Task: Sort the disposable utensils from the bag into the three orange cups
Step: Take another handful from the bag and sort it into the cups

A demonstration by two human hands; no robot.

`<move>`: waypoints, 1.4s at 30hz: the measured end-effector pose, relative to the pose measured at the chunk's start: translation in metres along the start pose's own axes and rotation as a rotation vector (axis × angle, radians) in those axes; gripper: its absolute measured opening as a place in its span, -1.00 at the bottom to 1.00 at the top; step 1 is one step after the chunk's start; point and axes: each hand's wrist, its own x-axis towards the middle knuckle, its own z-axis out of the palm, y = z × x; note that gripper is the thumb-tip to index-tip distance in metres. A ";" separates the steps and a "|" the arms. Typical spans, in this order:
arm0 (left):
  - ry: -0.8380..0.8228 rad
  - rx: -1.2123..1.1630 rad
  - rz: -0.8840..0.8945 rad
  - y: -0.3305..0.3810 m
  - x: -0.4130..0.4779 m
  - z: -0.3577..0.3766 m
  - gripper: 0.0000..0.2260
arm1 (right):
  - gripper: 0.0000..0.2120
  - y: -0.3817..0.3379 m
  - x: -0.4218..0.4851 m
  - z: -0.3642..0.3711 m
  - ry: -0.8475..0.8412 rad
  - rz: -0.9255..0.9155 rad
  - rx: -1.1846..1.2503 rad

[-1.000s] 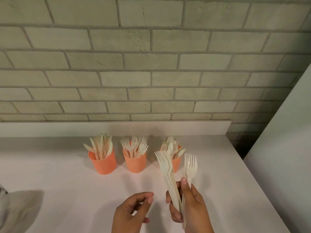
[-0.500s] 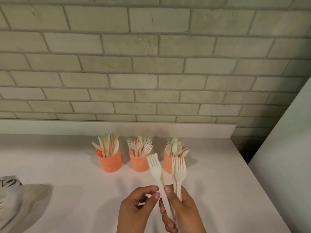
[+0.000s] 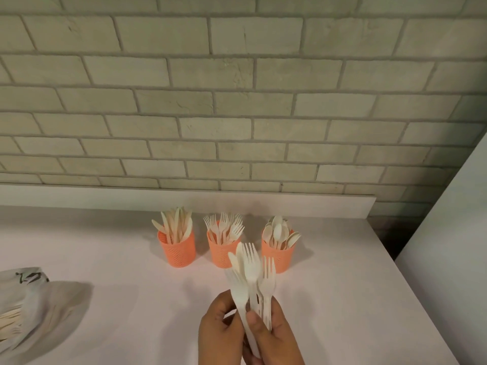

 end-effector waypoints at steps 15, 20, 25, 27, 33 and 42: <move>0.030 0.069 0.078 0.005 -0.004 0.002 -0.72 | -0.70 -0.005 -0.002 -0.012 0.140 0.061 -0.005; -0.055 0.179 0.078 -0.001 -0.007 0.002 -0.75 | -0.82 -0.006 -0.001 -0.015 0.215 0.018 -0.154; -0.047 0.159 0.069 -0.011 -0.008 0.000 -0.73 | -0.83 -0.005 0.001 -0.015 0.206 -0.019 -0.209; -0.008 0.106 0.053 -0.012 -0.008 -0.001 -0.78 | -0.86 -0.006 0.005 -0.017 0.221 -0.024 -0.135; 0.121 -0.034 0.126 -0.003 -0.001 -0.014 -0.85 | -0.90 -0.003 0.019 -0.040 0.266 -0.049 -0.208; 0.245 -0.144 0.118 -0.011 0.027 -0.064 -0.82 | -0.58 0.021 0.025 -0.056 0.132 0.272 -0.101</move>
